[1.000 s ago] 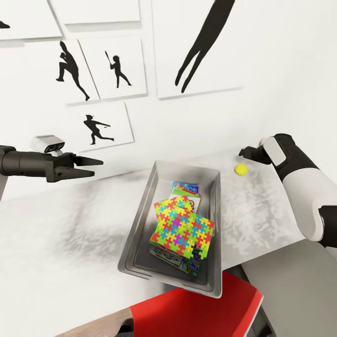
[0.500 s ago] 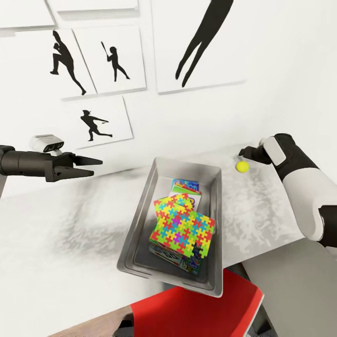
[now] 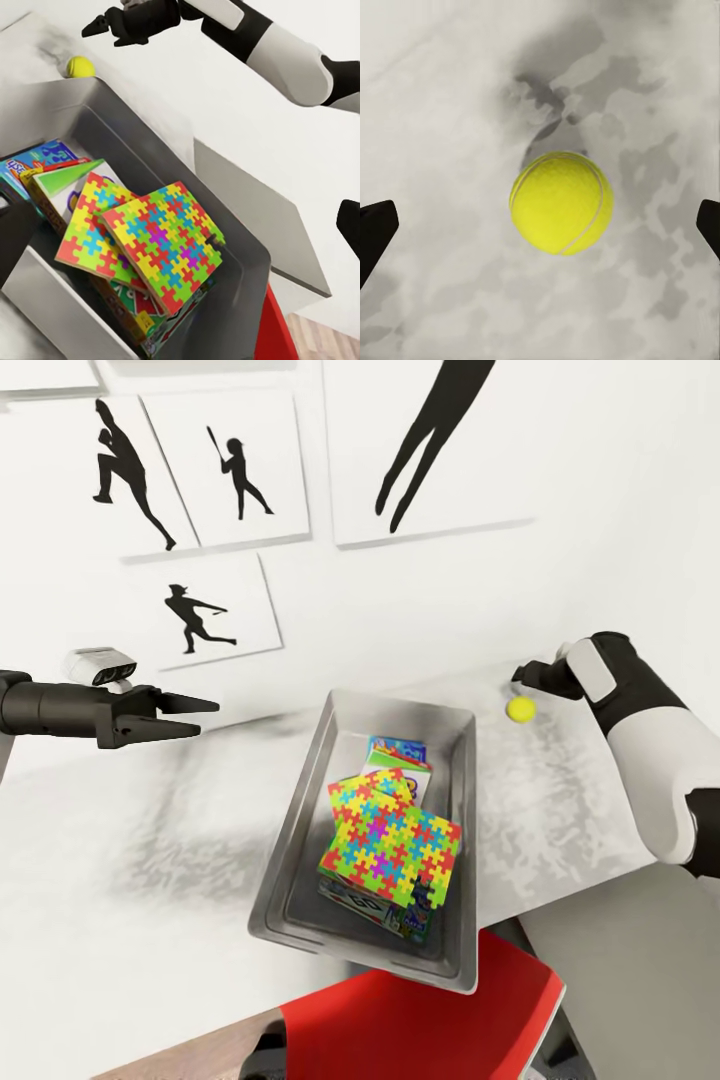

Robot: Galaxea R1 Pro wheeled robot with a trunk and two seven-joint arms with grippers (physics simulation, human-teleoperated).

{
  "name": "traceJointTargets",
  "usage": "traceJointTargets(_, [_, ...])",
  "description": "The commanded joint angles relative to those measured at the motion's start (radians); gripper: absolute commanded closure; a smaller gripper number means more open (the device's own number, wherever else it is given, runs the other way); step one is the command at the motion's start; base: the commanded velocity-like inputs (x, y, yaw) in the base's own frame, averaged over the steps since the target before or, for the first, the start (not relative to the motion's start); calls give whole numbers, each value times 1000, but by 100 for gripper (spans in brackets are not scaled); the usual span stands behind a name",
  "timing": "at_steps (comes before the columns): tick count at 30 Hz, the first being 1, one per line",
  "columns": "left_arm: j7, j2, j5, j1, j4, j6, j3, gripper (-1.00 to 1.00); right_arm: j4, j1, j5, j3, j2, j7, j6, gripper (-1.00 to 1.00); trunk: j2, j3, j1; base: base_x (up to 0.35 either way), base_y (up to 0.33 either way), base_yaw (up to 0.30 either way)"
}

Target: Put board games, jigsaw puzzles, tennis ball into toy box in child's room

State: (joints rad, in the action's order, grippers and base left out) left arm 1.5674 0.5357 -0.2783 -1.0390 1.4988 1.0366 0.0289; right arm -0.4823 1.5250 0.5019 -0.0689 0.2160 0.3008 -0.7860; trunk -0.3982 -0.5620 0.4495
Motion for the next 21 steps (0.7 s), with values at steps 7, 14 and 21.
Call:
traceJointTargets(7, [3,2,-1,-1,0,11,1,-100,-1,12,9,-8,2,9,-4,-100,-2,-13,1,0,0,0])
traceJointTargets(14, [3,3,-2,-1,0,11,-27,-100,-1,26,9,-8,0,9,-4,-100,-2,-25,1,0,0,0])
traceJointTargets(21, [3,3,-2,-1,0,11,-37,-100,-1,27,9,-9,0,9,-4,-100,-2,-36,1,0,0,0])
